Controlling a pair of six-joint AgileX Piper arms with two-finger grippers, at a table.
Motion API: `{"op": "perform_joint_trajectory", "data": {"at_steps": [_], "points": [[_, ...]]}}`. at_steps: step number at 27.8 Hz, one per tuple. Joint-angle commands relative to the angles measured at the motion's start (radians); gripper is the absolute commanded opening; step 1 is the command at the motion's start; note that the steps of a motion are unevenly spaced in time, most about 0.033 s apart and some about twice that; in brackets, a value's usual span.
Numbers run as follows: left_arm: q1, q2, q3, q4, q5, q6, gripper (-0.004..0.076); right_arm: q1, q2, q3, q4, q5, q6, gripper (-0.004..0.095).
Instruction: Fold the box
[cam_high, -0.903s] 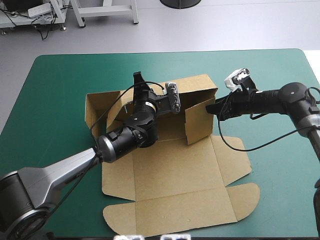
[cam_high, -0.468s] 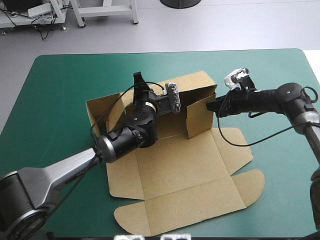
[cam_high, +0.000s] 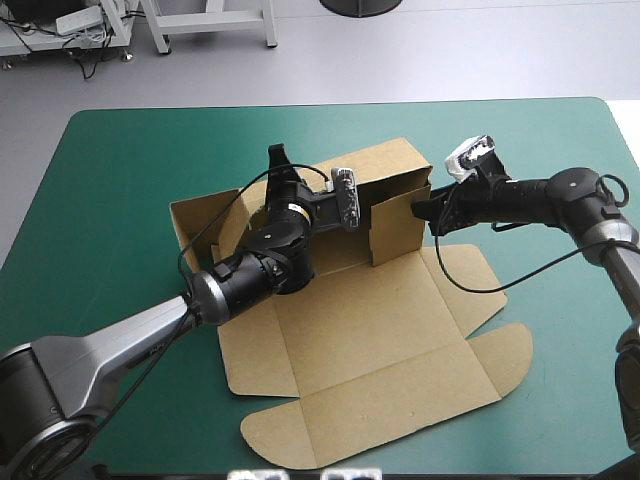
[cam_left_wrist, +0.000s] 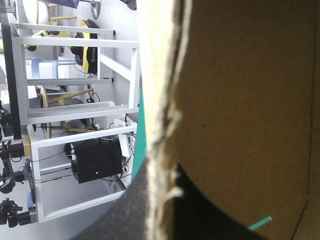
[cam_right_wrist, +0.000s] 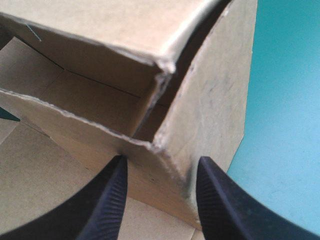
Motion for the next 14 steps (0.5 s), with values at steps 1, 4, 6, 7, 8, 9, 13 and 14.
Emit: {"op": "perform_joint_trajectory", "data": {"at_steps": [1, 4, 6, 7, 8, 9, 13, 14], "points": [[-0.007, -0.044, -0.023, -0.037, -0.048, -0.003, -0.001, 0.001, -0.02, -0.028, 0.124, -0.042, -0.054, 0.0411], [-0.007, -0.044, -0.023, -0.042, -0.048, -0.003, -0.001, 0.001, 0.014, -0.028, 0.208, -0.037, -0.104, 0.0411], [-0.007, -0.044, -0.023, -0.051, -0.046, -0.003, -0.001, 0.001, 0.04, -0.028, 0.264, -0.04, -0.138, 0.0411], [-0.007, -0.044, -0.023, -0.051, -0.046, -0.003, -0.001, 0.001, 0.05, -0.028, 0.286, -0.04, -0.155, 0.0411], [-0.007, -0.044, -0.023, -0.051, -0.046, -0.003, -0.001, 0.001, 0.072, -0.028, 0.322, -0.042, -0.169, 0.0411], [-0.007, -0.044, -0.023, -0.051, -0.046, -0.003, -0.001, 0.001, 0.081, -0.028, 0.333, -0.042, -0.179, 0.0411], [-0.007, -0.044, -0.023, -0.051, -0.054, -0.003, -0.001, 0.001, 0.101, -0.028, 0.38, -0.035, -0.22, 0.0411], [-0.007, -0.044, -0.023, -0.053, -0.059, -0.003, -0.001, 0.001, 0.106, -0.028, 0.385, -0.031, -0.235, 0.0411]]}}
